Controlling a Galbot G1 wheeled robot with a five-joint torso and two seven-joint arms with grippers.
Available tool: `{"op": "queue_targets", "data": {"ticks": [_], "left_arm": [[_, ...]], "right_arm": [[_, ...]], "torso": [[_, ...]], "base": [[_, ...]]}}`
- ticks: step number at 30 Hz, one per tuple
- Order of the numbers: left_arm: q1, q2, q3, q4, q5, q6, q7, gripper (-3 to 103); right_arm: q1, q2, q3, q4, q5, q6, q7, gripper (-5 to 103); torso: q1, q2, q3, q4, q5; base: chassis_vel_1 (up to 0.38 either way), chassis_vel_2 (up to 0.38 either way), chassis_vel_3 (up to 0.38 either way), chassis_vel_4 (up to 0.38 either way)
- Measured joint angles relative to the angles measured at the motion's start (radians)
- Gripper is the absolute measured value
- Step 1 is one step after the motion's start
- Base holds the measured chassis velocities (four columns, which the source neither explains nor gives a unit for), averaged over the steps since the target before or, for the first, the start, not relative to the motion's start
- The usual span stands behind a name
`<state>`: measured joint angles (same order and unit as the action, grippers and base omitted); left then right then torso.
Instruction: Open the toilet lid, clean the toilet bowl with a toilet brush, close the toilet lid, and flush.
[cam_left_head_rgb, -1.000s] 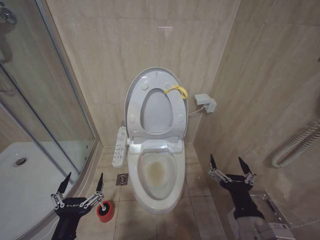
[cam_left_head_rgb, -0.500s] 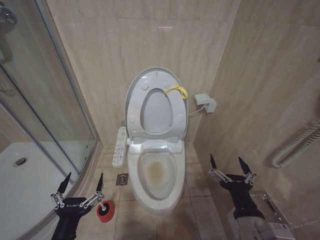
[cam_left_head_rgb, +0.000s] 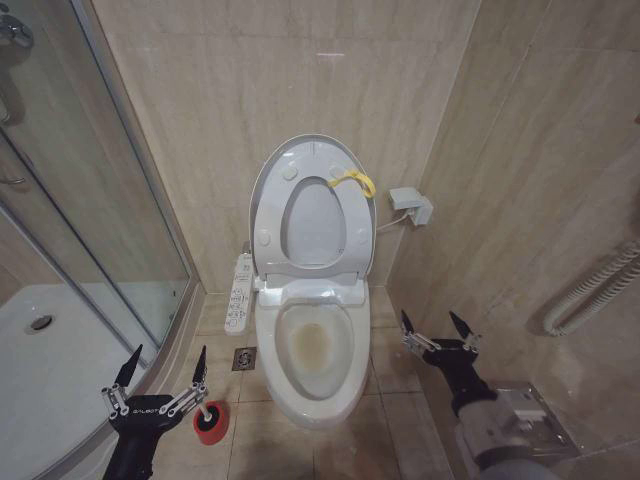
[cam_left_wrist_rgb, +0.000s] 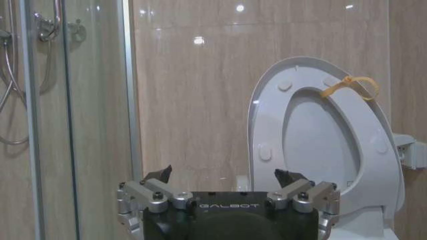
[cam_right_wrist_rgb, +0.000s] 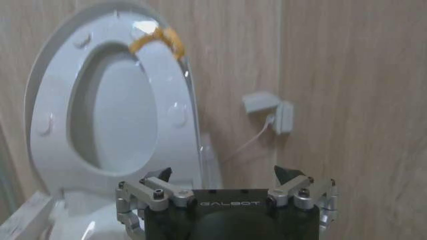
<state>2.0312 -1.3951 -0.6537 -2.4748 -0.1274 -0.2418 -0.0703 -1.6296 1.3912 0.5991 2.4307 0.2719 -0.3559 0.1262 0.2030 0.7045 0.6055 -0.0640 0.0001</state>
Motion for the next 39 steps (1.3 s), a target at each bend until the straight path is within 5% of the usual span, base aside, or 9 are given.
{"op": "queue_targets", "data": {"ticks": [3, 12, 17, 21, 28, 39], "left_arm": [[0.000, 0.000, 0.000, 0.000, 0.000, 0.000, 0.000, 100], [0.000, 0.000, 0.000, 0.000, 0.000, 0.000, 0.000, 100], [0.000, 0.000, 0.000, 0.000, 0.000, 0.000, 0.000, 100], [0.000, 0.000, 0.000, 0.000, 0.000, 0.000, 0.000, 100], [0.000, 0.000, 0.000, 0.000, 0.000, 0.000, 0.000, 100], [0.000, 0.000, 0.000, 0.000, 0.000, 0.000, 0.000, 100]], "right_arm": [[0.047, -0.012, 0.010, -0.016, 0.030, -0.088, -0.020, 100], [0.056, -0.014, 0.012, -0.018, 0.040, -0.092, -0.022, 100], [0.091, -0.020, 0.015, -0.009, 0.105, 0.051, -0.021, 100], [0.143, -0.026, -0.002, -0.055, 0.078, 0.099, 0.023, 100], [0.183, -0.026, -0.025, -0.116, 0.070, 0.129, 0.036, 100], [0.361, -0.119, -0.036, -0.272, 0.110, 0.148, 0.036, 100]], "torso": [[0.000, 0.000, 0.000, 0.0001, 0.0000], [0.000, 0.000, 0.000, -0.0001, -0.0001], [0.000, 0.000, 0.000, 0.0003, -0.0002], [0.000, 0.000, 0.000, 0.0004, 0.0000], [0.000, 0.000, 0.000, -0.0003, 0.0000], [0.000, 0.000, 0.000, -0.0001, 0.0001]], "base": [[0.000, 0.000, 0.000, 0.000], [0.000, 0.000, 0.000, 0.000], [0.000, 0.000, 0.000, 0.000], [0.000, 0.000, 0.000, 0.000], [0.000, 0.000, 0.000, 0.000], [0.000, 0.000, 0.000, 0.000]]}}
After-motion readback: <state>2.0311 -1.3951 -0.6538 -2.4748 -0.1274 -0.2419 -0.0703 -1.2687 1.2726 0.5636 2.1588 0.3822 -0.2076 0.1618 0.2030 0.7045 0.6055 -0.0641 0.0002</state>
